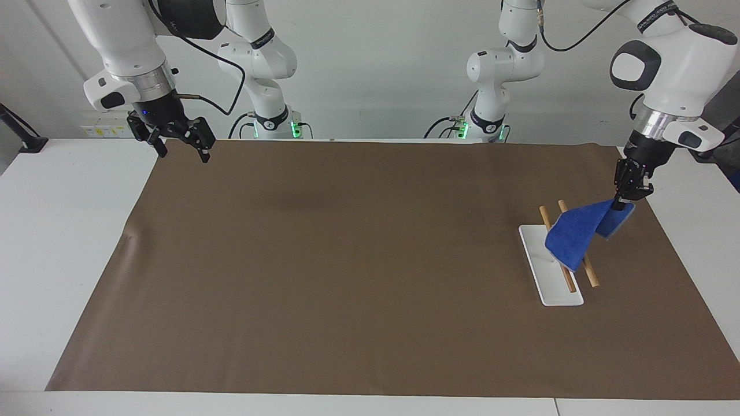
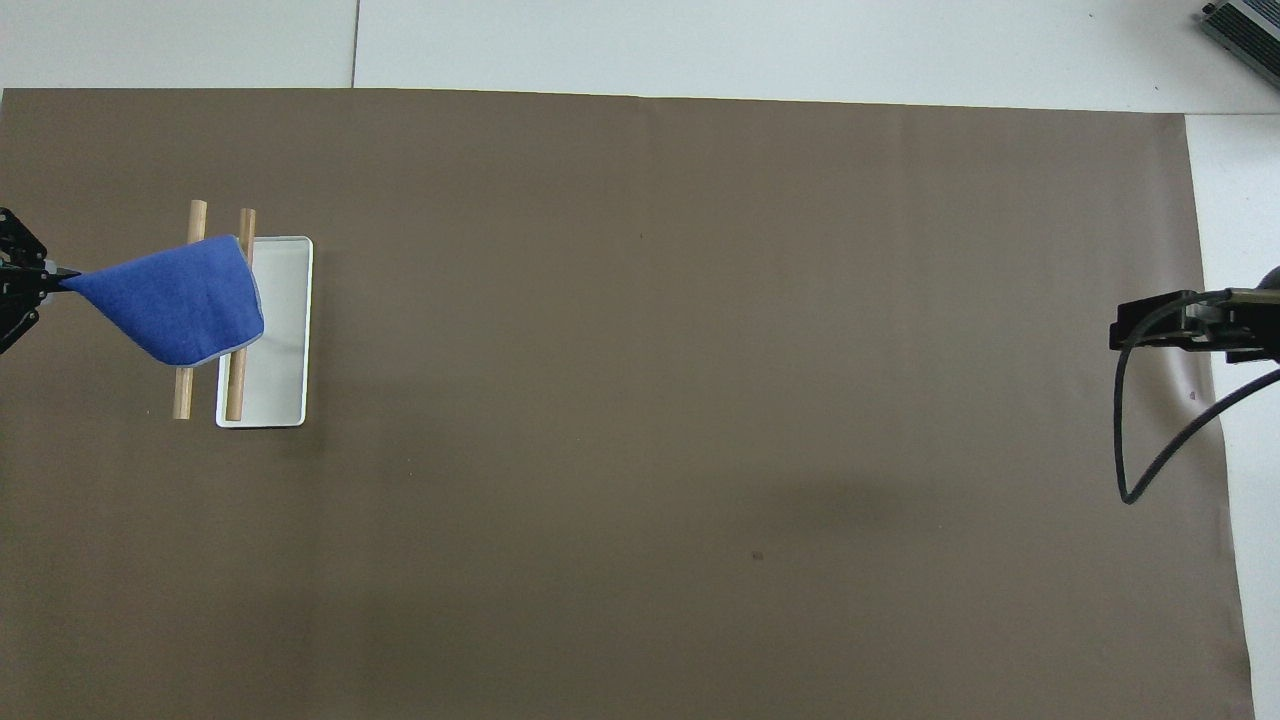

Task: Right arm passes towel to left arm to hang
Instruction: 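Drape the towel over the wooden sticks with the left gripper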

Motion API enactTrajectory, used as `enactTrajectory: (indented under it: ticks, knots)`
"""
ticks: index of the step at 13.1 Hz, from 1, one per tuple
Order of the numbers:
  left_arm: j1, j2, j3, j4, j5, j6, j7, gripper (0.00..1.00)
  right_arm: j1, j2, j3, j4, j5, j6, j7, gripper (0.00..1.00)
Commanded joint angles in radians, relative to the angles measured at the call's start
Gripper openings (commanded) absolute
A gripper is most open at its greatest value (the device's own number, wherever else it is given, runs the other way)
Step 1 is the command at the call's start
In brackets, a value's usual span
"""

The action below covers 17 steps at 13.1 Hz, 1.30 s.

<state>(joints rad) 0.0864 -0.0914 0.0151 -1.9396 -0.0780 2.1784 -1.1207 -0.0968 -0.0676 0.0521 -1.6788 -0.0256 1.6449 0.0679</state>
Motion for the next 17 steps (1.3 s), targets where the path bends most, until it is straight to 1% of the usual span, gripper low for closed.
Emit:
enactTrajectory:
  ticks: [1,3,4,6,7,8,9,10,12,14,15,17]
  knots:
    - [-0.002,0.032,-0.003,0.039,0.032,0.047,-0.030,0.00,0.012,0.018,-0.026,0.024,0.010,-0.025,-0.027,1.00]
    - [-0.002,0.035,-0.004,0.021,0.032,0.116,-0.028,0.00,0.025,0.018,-0.038,0.024,0.016,-0.020,0.009,1.00]
    - [-0.002,0.050,-0.006,0.016,0.032,0.135,-0.028,0.00,0.046,0.020,-0.050,0.019,0.018,-0.016,0.036,1.00]
    - [-0.005,0.082,-0.006,0.010,0.032,0.164,-0.025,0.00,0.054,0.022,-0.061,0.011,0.018,0.001,0.049,1.00]
    - [-0.005,0.096,-0.006,0.008,0.032,0.172,-0.021,0.00,0.098,0.040,-0.075,0.030,0.016,-0.016,0.052,1.00]
    - [-0.005,0.108,-0.006,0.002,0.032,0.185,-0.019,0.00,0.148,0.052,-0.145,0.046,0.006,-0.030,0.050,1.00]
    - [-0.005,0.122,-0.006,-0.001,0.032,0.205,-0.021,0.00,0.163,0.060,-0.167,0.054,0.007,-0.031,0.047,1.00]
    - [-0.005,0.128,-0.006,-0.002,0.032,0.225,-0.022,0.00,0.158,0.060,-0.166,0.053,0.007,-0.031,0.036,1.00]
    - [-0.005,0.153,-0.007,-0.002,0.032,0.267,-0.024,0.00,0.158,0.055,-0.138,0.047,0.001,-0.030,0.013,1.00]
    - [-0.007,0.188,-0.007,-0.002,0.032,0.320,-0.024,0.00,0.166,0.051,-0.136,0.042,0.000,-0.033,0.013,1.00]
    - [-0.005,0.202,-0.007,-0.002,0.032,0.340,-0.018,0.00,0.158,0.063,-0.138,0.060,-0.001,-0.077,0.012,1.00]
    - [-0.005,0.206,-0.007,-0.015,0.032,0.359,-0.014,0.00,0.149,0.080,-0.138,0.105,0.006,-0.108,0.012,1.00]
